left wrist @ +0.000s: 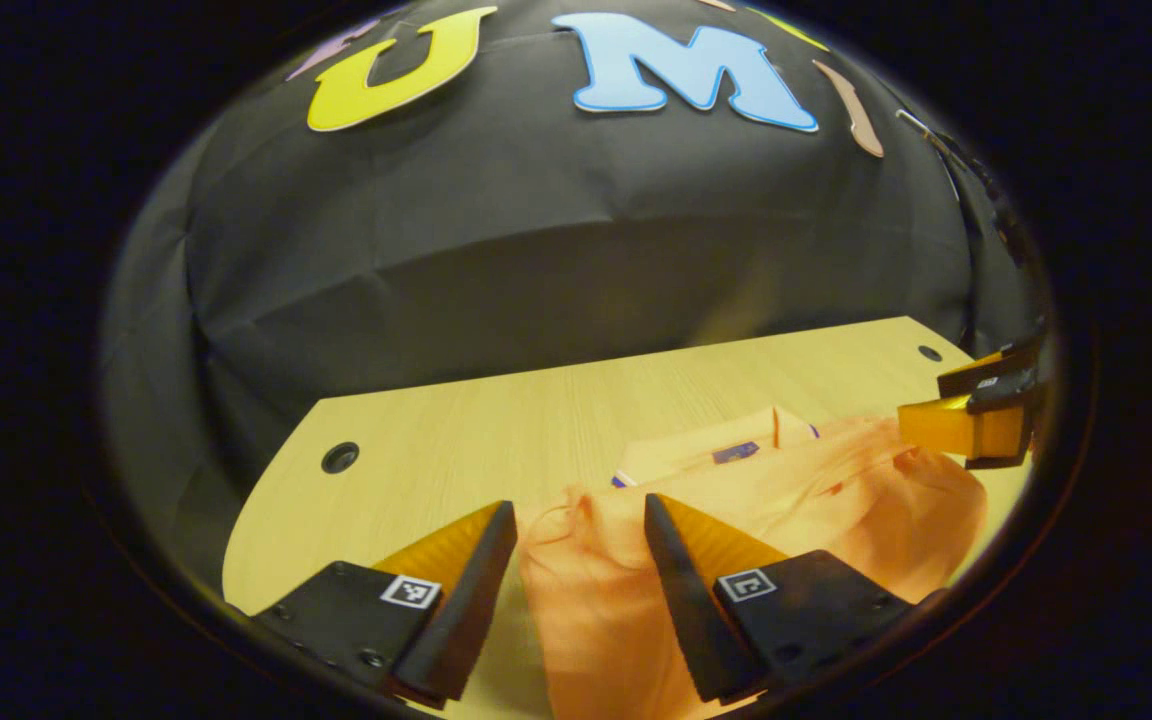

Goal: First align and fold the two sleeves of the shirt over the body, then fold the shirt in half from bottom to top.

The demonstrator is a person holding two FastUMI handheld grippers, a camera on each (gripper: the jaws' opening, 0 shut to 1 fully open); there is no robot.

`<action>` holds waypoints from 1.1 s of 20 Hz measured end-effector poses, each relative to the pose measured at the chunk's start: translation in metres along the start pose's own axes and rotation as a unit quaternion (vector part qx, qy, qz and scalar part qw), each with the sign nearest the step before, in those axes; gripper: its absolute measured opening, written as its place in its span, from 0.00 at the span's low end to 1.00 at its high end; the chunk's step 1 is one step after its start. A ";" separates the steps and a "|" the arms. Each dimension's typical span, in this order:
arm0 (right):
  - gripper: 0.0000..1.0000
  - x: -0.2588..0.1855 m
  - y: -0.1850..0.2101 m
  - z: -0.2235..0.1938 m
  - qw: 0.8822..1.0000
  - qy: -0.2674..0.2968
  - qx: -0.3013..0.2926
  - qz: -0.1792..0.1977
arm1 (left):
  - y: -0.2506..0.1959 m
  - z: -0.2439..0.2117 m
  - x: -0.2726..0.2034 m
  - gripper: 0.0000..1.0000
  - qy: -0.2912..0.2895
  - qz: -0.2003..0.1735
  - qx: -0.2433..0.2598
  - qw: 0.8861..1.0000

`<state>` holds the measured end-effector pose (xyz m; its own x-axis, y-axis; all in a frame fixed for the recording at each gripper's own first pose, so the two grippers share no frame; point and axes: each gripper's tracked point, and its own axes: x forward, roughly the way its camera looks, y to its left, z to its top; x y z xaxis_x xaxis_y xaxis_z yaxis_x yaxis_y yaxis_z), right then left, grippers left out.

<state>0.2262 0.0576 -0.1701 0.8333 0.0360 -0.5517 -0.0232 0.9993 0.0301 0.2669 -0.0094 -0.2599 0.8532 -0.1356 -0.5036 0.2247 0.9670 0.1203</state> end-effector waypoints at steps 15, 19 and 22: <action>0.96 -0.164 -0.010 0.040 0.985 -0.172 -0.007 0.010 | -0.010 0.060 -0.147 1.00 -0.119 0.011 -0.033 0.992; 0.96 -0.204 -0.019 0.035 0.977 -0.213 -0.015 0.019 | -0.023 0.067 -0.190 1.00 -0.151 0.019 -0.047 0.987; 0.96 -0.227 -0.029 0.020 0.972 -0.230 -0.035 0.024 | -0.032 0.070 -0.225 1.00 -0.169 0.031 -0.051 0.984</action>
<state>0.0491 0.0203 -0.0290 0.9888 0.0890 -0.1200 -0.0920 0.9956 -0.0195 0.1007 -0.0250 -0.0911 0.9756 -0.1220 -0.1827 0.1325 0.9901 0.0463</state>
